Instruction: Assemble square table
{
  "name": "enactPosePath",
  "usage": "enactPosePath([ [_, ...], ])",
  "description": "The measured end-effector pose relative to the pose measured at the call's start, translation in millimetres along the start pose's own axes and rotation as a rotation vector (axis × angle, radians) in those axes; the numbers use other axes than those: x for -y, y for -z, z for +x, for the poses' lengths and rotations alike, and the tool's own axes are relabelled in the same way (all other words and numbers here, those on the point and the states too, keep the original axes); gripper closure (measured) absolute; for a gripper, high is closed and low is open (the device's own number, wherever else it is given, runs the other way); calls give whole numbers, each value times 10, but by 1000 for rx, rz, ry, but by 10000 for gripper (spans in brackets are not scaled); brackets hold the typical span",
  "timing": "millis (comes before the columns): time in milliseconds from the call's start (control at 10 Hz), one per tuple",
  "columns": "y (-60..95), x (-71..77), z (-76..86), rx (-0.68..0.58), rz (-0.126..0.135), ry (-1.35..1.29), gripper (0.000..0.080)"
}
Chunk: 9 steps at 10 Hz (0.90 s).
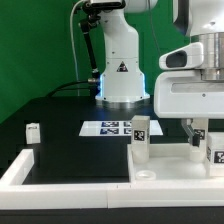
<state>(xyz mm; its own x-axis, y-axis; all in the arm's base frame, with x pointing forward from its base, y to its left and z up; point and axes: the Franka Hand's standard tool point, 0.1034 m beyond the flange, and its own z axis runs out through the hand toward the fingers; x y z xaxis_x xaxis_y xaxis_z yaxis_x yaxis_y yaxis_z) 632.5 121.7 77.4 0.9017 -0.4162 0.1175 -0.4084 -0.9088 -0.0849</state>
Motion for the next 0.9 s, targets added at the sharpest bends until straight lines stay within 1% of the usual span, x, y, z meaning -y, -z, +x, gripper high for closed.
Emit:
enactPosePath([
  [200,-1,-11,7,0,-1,-1,413],
  [300,-7,-24,2,2,-3,-70,413],
  [400,-12,-43,6,3,-6,-163,507],
  [500,-14,-57,9,3,-8,-278,507],
  [600,-17,-62,9,3,-9,-310,507],
  [800,-20,-89,-3,17,-22,-672,507],
  [900,-23,-101,-10,30,-8,-887,507],
])
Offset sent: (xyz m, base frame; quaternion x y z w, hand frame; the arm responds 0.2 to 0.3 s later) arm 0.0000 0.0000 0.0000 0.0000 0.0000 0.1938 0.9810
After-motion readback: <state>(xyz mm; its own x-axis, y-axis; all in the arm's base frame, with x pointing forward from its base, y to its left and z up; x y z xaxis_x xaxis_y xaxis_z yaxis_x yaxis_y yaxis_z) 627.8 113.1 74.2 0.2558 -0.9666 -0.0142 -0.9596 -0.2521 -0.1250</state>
